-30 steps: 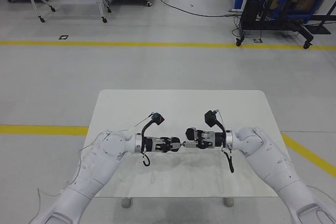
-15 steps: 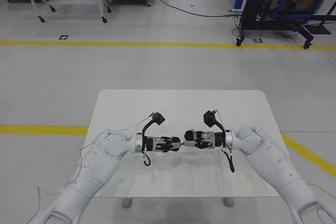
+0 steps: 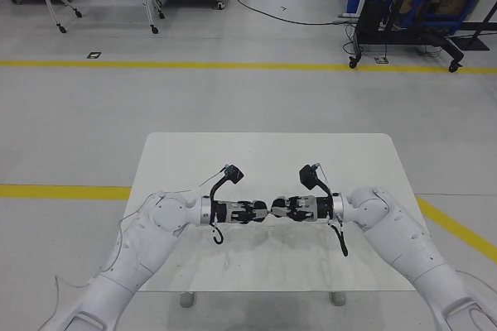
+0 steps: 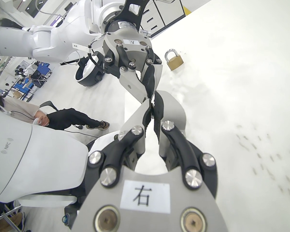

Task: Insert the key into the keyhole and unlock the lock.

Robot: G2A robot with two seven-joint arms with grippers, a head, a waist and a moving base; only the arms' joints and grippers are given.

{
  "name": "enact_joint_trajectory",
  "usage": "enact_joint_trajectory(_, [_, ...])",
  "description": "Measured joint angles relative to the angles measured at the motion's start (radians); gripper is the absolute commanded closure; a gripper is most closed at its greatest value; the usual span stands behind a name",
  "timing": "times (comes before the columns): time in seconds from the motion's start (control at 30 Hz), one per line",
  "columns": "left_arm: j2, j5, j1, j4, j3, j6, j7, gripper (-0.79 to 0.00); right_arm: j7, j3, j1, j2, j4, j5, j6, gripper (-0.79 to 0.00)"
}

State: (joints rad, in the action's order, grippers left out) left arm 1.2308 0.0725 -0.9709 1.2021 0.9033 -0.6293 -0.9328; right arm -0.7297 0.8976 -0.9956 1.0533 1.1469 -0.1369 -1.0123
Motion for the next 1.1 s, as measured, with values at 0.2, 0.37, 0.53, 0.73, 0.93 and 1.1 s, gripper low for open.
enact_joint_trajectory(0.2, [-0.003, 0.007, -0.008, 0.012, 0.005, -0.012, 0.034, -0.785, 0.018, -0.009, -0.009, -0.004, 0.020, 0.085, 0.000, 0.000])
enact_joint_trajectory(0.37, [-0.010, -0.025, -0.030, 0.027, 0.042, -0.060, 0.108, -0.785, -0.010, -0.001, -0.013, -0.013, 0.036, 0.160, 0.000, 0.000])
enact_joint_trajectory(0.53, [-0.022, -0.077, -0.062, 0.039, 0.091, -0.110, 0.160, -0.785, -0.013, 0.027, -0.011, -0.022, 0.010, 0.187, 0.000, 0.000])
enact_joint_trajectory(0.73, [-0.028, -0.201, -0.086, 0.042, 0.117, -0.107, 0.163, -0.785, 0.052, 0.116, -0.026, -0.043, 0.009, 0.155, 0.000, 0.000])
enact_joint_trajectory(0.93, [-0.028, -0.191, -0.086, 0.042, 0.116, -0.106, 0.163, -0.785, 0.066, 0.128, -0.029, -0.045, 0.009, 0.149, 0.000, 0.000])
enact_joint_trajectory(1.1, [-0.038, -0.118, -0.116, 0.133, 0.138, -0.080, 0.178, -0.785, 0.066, 0.128, -0.029, -0.045, 0.009, 0.149, 0.000, 0.000])
